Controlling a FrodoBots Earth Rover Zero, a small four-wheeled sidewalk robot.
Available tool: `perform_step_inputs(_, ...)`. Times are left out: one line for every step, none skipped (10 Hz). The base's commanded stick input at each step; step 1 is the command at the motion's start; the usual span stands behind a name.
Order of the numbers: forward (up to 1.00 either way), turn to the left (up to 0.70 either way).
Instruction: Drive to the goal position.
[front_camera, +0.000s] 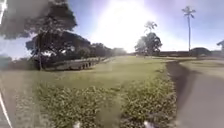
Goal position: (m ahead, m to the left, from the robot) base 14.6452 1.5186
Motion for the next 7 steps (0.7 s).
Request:
perform_step_inputs(0.70,0.14)
perform_step_inputs(0.70,0.14)
perform_step_inputs(0.70,0.14)
perform_step_inputs(0.70,0.14)
perform_step_inputs(0.70,0.14)
perform_step_inputs(0.70,0.14)
perform_step_inputs(0.70,0.14)
